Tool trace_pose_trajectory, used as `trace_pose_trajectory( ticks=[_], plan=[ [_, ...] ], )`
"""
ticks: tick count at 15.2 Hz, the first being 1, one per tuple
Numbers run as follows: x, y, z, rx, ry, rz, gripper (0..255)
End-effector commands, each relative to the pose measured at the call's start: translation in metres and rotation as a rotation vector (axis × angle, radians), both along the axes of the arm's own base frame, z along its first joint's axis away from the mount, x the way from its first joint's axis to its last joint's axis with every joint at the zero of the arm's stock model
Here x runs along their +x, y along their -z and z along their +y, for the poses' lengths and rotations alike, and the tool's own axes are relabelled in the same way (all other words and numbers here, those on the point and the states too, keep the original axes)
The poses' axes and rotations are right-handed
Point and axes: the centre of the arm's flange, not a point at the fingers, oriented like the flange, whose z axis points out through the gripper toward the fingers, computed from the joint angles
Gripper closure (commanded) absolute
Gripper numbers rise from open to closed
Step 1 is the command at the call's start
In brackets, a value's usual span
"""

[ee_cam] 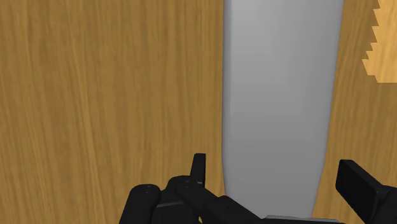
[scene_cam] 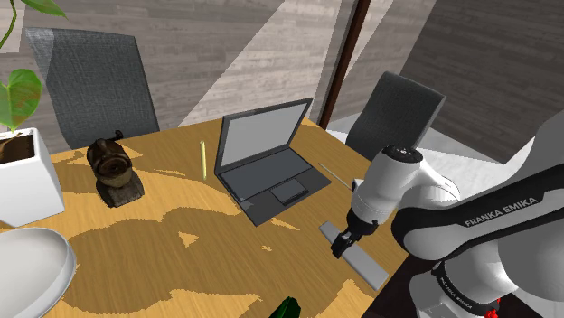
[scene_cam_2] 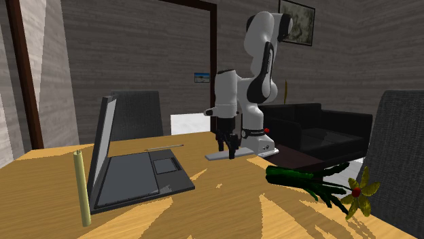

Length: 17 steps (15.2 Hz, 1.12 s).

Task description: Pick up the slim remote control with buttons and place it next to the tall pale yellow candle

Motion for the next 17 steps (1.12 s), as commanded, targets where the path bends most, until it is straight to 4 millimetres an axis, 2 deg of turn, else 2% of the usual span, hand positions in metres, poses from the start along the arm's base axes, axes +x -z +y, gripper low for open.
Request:
trace_pose_trajectory(
  ticks=[1, 3, 4, 13, 17],
  plan=[
    [0.000, 0.000, 0.000, 0.000, 0.000, 0.000, 0],
    [0.000, 0.000, 0.000, 0.000, 0.000, 0.000, 0],
    [0.000, 0.000, 0.000, 0.000, 0.000, 0.000, 255],
    [0.000, 0.000, 0.000, 0.000, 0.000, 0.000, 255],
    [0.000, -0.021, 0.000, 0.000, 0.000, 0.000, 255]
  ],
)
